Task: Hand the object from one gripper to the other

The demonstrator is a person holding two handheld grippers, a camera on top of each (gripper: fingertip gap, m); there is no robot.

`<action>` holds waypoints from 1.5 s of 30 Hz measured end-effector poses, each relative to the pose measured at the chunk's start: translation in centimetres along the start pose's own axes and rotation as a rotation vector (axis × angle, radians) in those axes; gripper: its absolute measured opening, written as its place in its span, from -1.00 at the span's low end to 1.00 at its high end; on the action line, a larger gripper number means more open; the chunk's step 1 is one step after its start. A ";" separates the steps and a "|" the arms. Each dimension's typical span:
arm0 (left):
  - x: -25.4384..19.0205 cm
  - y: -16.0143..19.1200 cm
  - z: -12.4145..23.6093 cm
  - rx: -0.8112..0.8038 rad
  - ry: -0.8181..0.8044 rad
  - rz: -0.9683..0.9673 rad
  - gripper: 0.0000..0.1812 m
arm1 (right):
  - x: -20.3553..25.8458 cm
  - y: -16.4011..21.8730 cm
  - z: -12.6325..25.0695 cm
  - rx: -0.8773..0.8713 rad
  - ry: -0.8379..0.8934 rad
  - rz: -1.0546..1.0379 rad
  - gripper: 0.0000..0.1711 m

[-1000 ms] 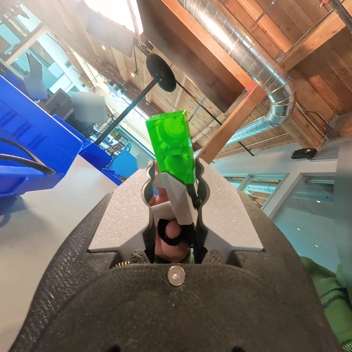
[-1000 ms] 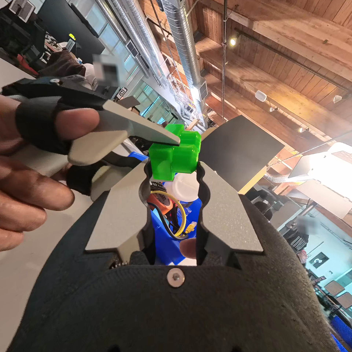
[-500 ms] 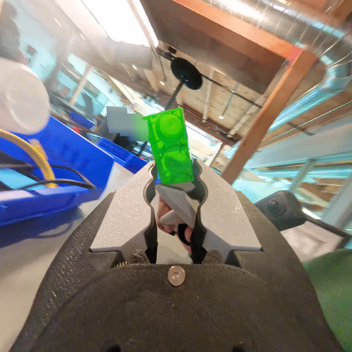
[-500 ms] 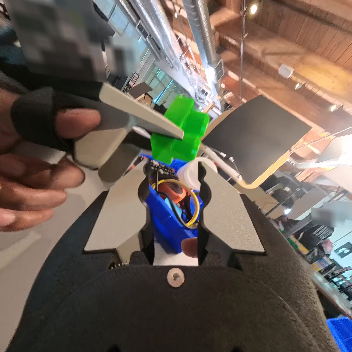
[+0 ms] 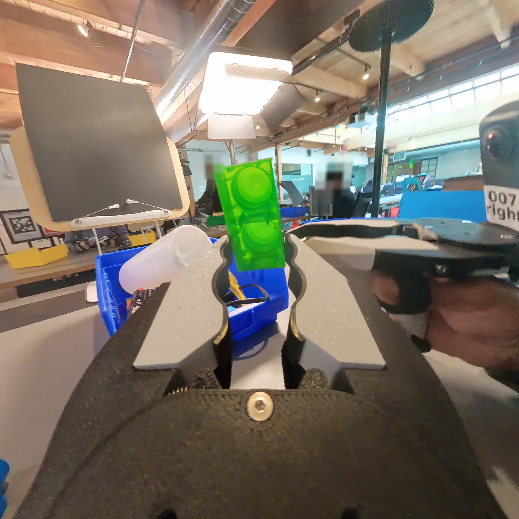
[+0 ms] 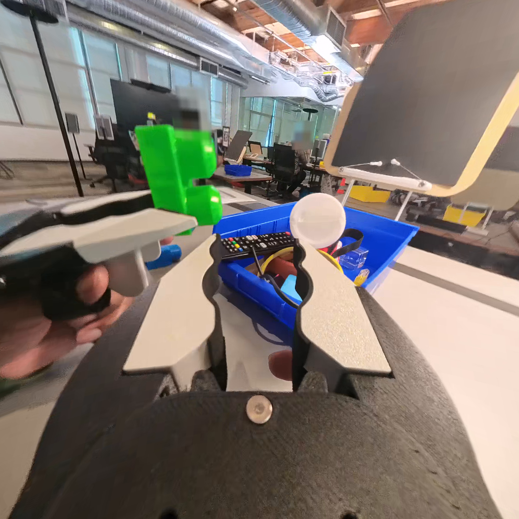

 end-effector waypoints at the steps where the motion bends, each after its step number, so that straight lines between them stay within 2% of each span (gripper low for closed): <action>1: -0.1 0.1 -0.1 0.012 -0.001 -0.015 -0.58 | -0.3 -0.2 0.1 -0.010 0.000 -0.043 -0.39; 6: -0.2 0.7 -0.3 0.057 -0.005 -0.040 -0.58 | -0.4 -2.0 1.0 -0.131 -0.084 -0.197 -0.37; 11: -0.8 1.1 -0.5 0.094 0.004 -0.108 -0.58 | 1.4 -2.2 1.1 -0.132 -0.205 -0.196 -0.21; 17: -2.1 1.7 -1.0 0.147 0.018 -0.272 -0.59 | 1.8 -2.1 1.1 -0.138 -0.189 -0.138 -0.23; 19: -2.4 1.9 -1.0 0.158 0.021 -0.314 -0.59 | 1.8 -2.1 1.1 -0.144 -0.169 -0.114 -0.33; 21: -2.7 1.9 -1.1 0.163 0.027 -0.337 -0.59 | 1.8 -2.1 1.1 -0.159 -0.146 -0.068 -0.46; 27: -2.5 2.1 -1.1 0.165 0.032 -0.289 -0.61 | 2.4 -2.3 1.3 -0.209 -0.024 0.194 -0.47; 32: -1.2 2.7 -1.0 0.198 0.014 -0.148 -0.62 | 1.6 -2.0 1.1 -0.213 0.213 0.502 -0.47; 36: 0.4 2.5 -0.6 0.167 -0.033 -0.010 -0.62 | 1.3 -0.9 0.4 -0.147 0.329 0.712 -0.47; 42: 0.4 0.3 0.1 -0.004 0.010 0.090 -0.60 | 1.2 0.0 0.0 -0.099 0.349 0.801 -0.47; 45: -0.6 0.2 -0.2 -0.003 0.072 0.068 -0.51 | 1.9 0.6 -0.3 -0.087 0.306 0.862 -0.47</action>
Point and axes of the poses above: each gripper's, where its closed fingertips meet, z back along the fingers, y out of its underside, x = y × z across the jaws, the point moved 4 cm from there along z, back along the fingers, and after that the axes turned 7 degrees about y, right-handed, at the moved point
